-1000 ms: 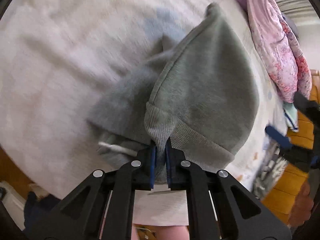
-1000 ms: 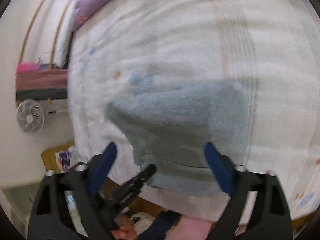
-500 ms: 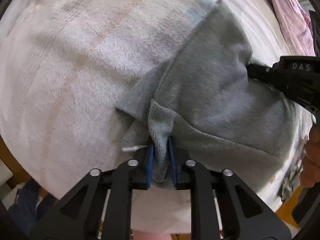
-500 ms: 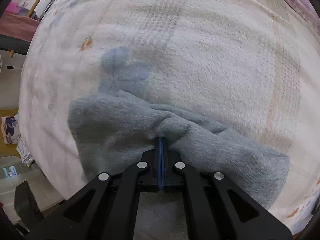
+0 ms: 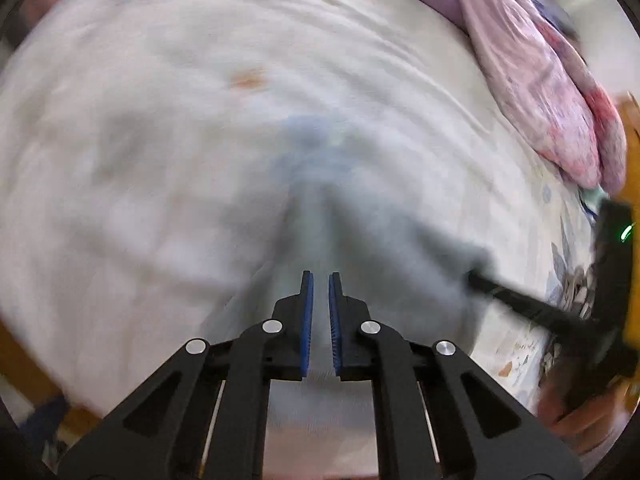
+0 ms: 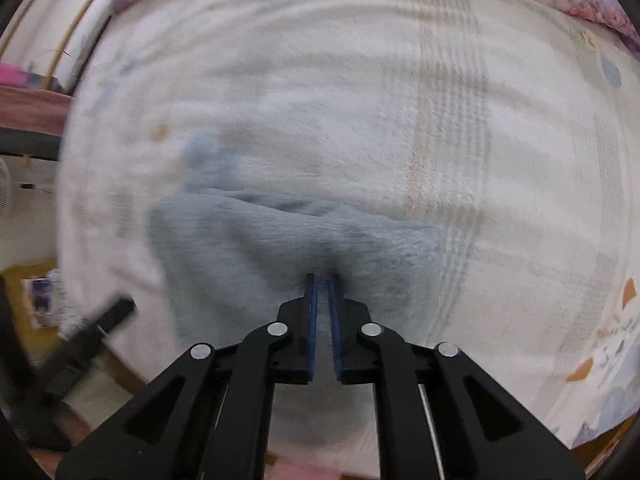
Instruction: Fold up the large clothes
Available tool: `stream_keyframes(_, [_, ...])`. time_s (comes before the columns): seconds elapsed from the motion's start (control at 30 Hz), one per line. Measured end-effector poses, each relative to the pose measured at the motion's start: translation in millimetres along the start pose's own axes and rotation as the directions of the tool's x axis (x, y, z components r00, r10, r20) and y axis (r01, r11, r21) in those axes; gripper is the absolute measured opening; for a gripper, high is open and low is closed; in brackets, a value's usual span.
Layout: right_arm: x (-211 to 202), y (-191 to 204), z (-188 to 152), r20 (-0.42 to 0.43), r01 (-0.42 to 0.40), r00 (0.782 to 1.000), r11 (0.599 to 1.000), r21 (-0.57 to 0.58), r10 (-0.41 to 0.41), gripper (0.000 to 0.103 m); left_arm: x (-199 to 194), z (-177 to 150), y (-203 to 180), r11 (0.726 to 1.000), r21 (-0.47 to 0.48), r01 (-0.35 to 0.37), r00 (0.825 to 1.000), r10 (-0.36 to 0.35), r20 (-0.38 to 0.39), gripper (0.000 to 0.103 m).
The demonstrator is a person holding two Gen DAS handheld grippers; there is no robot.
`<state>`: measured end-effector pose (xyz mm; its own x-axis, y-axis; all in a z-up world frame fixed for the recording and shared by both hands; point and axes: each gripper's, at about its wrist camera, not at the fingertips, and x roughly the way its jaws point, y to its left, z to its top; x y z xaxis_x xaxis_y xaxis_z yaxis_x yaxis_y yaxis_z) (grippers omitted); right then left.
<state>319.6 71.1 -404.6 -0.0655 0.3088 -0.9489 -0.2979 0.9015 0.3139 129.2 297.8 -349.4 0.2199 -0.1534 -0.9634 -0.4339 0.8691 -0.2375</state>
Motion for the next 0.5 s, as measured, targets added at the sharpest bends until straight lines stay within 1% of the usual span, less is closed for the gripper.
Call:
stream_keyframes(0.03, [13,-3,1,0.024,0.065,0.998,0.998,0.005,-0.065,0.004,21,12,-7,0.999,0.026,-0.029,0.999,0.03,-0.012,0.008])
stream_keyframes(0.07, [18,-3,1,0.054,0.124,0.991,0.992,0.012,-0.124,0.004,51,25,-13,0.996,0.062,-0.06,0.997,0.063,-0.043,0.008])
stream_keyframes(0.1, [20,-2,3,0.082,0.153,0.985,0.988,0.015,-0.154,0.004,73,30,-15,0.995,0.081,-0.062,0.994,0.069,-0.082,0.008])
stream_keyframes(0.13, [20,-3,3,0.102,0.153,0.983,0.988,0.019,-0.154,0.004,97,33,-16,0.994,0.092,-0.063,0.989,0.075,-0.131,0.007])
stream_keyframes(0.17, [20,-6,4,0.116,0.125,0.985,0.992,0.034,-0.128,0.004,99,36,-17,0.991,0.112,-0.071,0.989,0.084,-0.12,0.007])
stream_keyframes(0.23, [20,-17,4,0.121,0.051,0.991,0.993,0.104,-0.063,0.004,87,36,-18,0.987,0.15,-0.062,0.988,0.082,-0.13,0.008])
stream_keyframes(0.27, [18,-24,3,0.107,0.014,0.994,0.99,0.144,-0.029,0.004,77,31,-15,0.986,0.159,-0.056,0.989,0.076,-0.124,0.007])
stream_keyframes(0.3, [14,-27,1,0.093,-0.014,0.996,0.986,0.168,-0.001,0.004,70,27,-12,0.985,0.16,-0.07,0.988,0.09,-0.123,0.007])
stream_keyframes(0.33, [8,-31,-3,0.066,-0.055,0.997,0.977,0.204,0.042,0.004,62,20,-7,0.982,0.162,-0.101,0.985,0.122,-0.122,0.008])
stream_keyframes(0.37, [1,-33,-8,0.043,-0.08,0.996,0.97,0.229,0.072,0.004,53,12,-3,0.98,0.164,-0.111,0.984,0.132,-0.12,0.008])
stream_keyframes(0.43, [-13,-32,-25,0.012,-0.105,0.994,0.962,0.251,0.106,0.005,40,-5,1,0.98,0.17,-0.104,0.985,0.125,-0.121,0.008])
stream_keyframes(0.5, [-21,-30,-45,-0.006,-0.091,0.995,0.962,0.256,0.095,0.005,30,-19,2,0.981,0.173,-0.092,0.985,0.115,-0.125,0.008])
